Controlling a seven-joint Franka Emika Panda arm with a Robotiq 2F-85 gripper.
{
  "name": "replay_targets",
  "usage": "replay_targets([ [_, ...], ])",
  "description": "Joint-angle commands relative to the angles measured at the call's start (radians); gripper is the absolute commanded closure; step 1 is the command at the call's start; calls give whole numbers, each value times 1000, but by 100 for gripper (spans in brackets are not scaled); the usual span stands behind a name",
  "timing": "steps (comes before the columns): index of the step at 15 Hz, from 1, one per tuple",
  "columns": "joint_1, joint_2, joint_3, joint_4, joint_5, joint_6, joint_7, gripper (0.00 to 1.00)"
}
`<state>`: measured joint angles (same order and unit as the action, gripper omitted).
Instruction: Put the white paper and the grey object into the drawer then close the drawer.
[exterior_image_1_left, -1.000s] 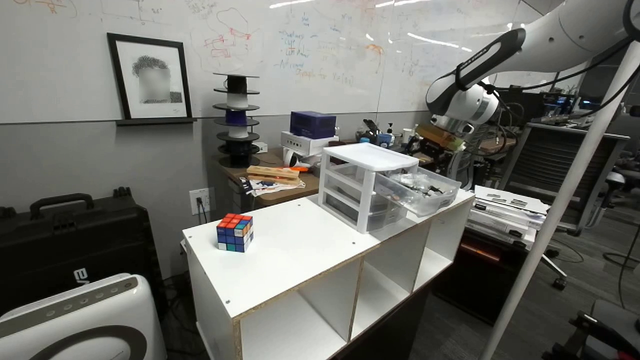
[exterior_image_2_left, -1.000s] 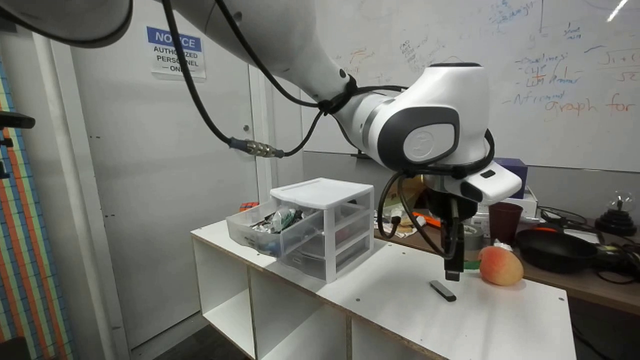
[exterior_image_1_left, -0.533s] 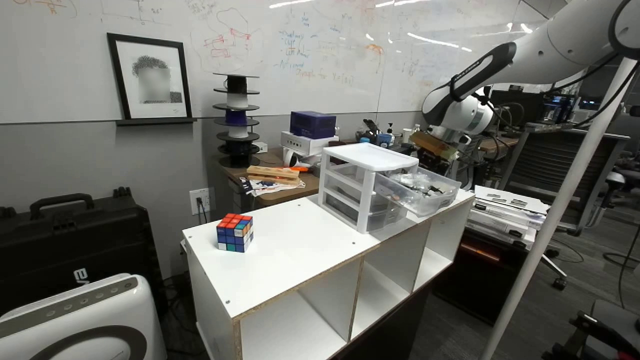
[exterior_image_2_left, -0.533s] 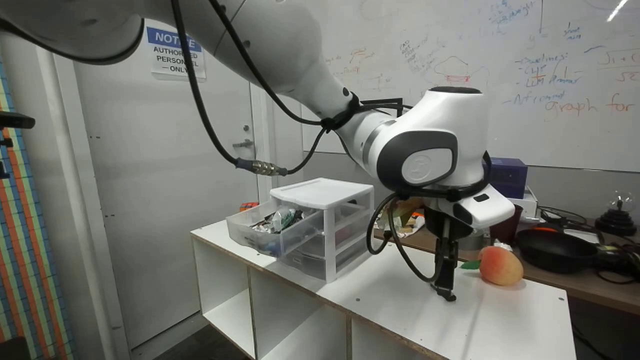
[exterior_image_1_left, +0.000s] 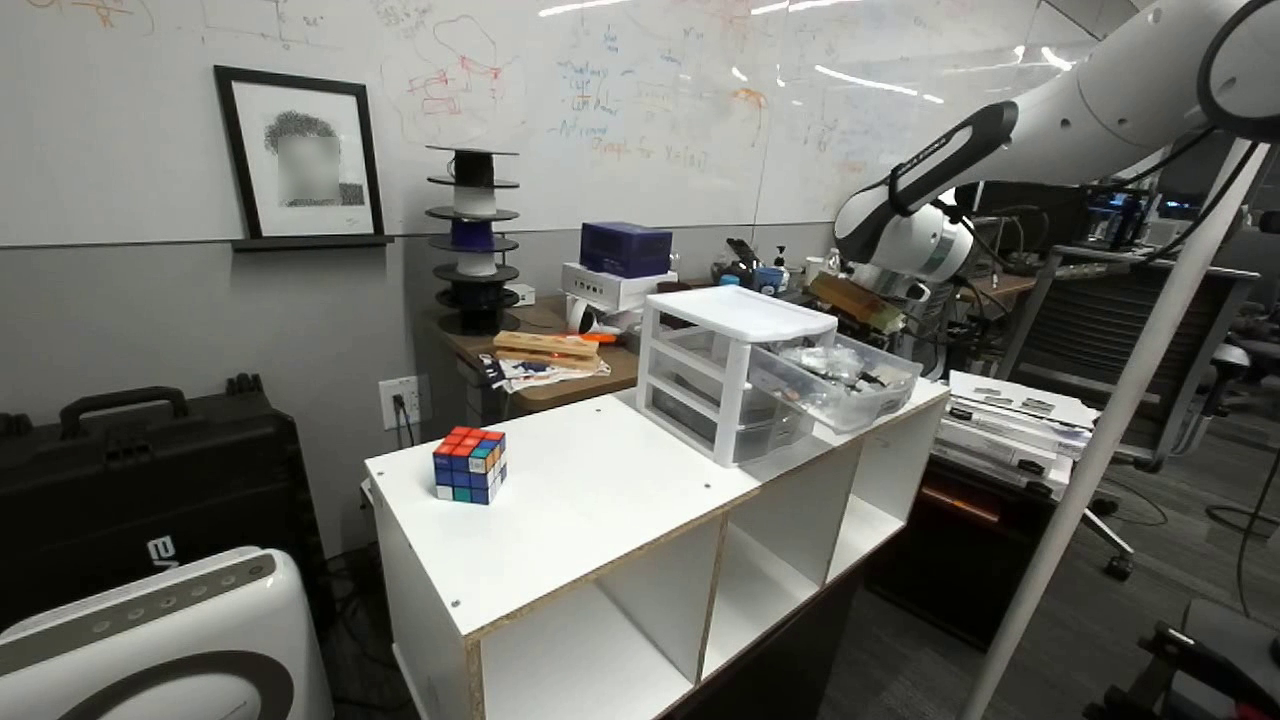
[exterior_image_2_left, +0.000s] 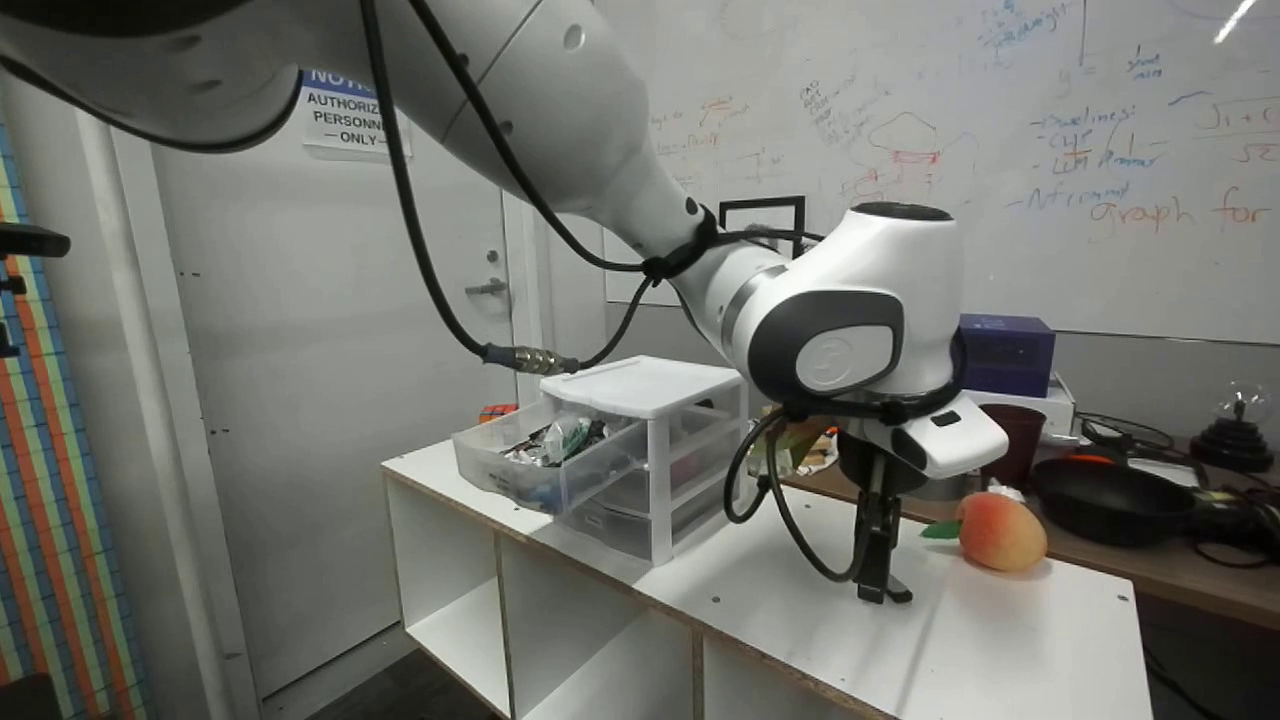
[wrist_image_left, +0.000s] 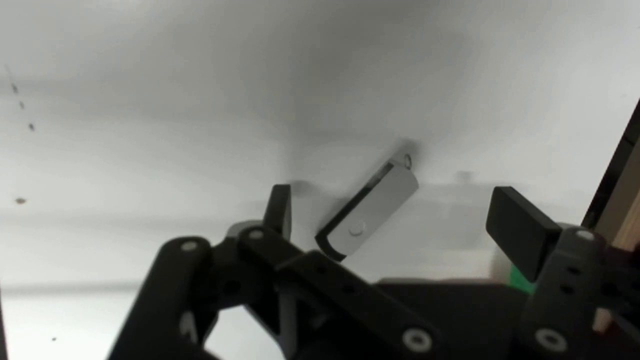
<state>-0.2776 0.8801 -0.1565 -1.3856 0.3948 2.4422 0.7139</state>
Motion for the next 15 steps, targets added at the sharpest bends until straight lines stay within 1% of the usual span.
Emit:
replay_targets([
  [1,-17,45,19,63,25,2,5,0],
  [4,-22,61,19,71,26,-5,10,0],
  [5,-25,63,21,73,28,-6,11,7],
  [6,-26,63,21,73,28,-8,11,26],
  [8,-30,59,23,69,31,-9,11,42],
  [9,-32,57,25,69,32,-12,9,51],
  [11,-33,52,25,67,32,-15,7,65],
  [14,-34,50,28,73,31,-19,4,89],
  [15,-34,49,29,74,30,-21,3,90],
])
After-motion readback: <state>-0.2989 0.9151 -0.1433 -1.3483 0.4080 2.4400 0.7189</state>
